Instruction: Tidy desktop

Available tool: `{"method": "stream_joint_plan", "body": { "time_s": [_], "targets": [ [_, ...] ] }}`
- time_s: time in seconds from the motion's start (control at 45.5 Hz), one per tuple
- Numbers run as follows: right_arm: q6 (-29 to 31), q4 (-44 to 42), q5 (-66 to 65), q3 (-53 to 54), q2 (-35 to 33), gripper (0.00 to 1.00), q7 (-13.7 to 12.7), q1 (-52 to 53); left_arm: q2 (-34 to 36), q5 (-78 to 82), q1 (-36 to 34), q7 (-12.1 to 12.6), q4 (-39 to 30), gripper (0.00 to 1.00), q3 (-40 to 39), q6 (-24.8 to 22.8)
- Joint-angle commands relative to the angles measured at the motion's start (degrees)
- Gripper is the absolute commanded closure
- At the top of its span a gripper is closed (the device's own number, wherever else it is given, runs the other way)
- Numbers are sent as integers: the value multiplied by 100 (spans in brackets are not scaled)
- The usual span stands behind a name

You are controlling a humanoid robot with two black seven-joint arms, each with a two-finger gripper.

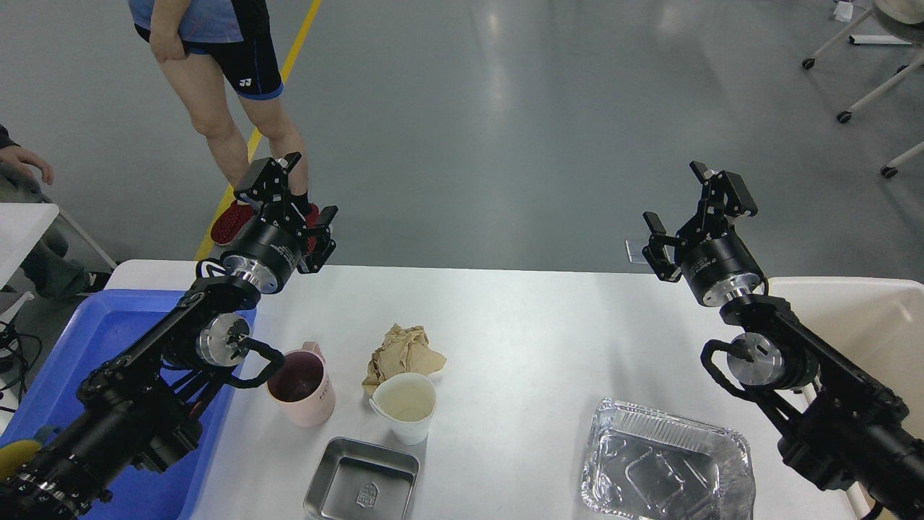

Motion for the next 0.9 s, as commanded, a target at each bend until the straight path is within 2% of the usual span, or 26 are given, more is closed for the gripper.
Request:
{"method": "stream_joint_plan", "body": {
  "time_s": [0.0,0.066,0.33,0.527,0.615,0.703,0.879],
  "targets": [
    [2,0,-10,0,9,0,0,-10,623,-256,-91,412,-367,3,351,6],
    [2,0,-19,0,9,0,0,-10,1071,-300,-38,536,-700,3,430,-2],
    [2,-35,-28,-17,53,0,0,-27,3224,-292,542,641,-2511,3,930,-283],
    [2,-44,-28,-17,211,0,9,-168,4639,-283,551,1264,-3478,4,2073,-424],
    [2,-44,-28,-17,237,0,9,-221,5193,-274,411,1528,-3707,4,2573,-547],
    [2,-44,-28,-17,229,0,9,-212,5641,-265,191,1652,-3778,4,3013,-740],
    [2,-52,-28,-17,220,0,9,-168,6494,-221,59,1600,-3778,4,3243,-1267]
  ]
}}
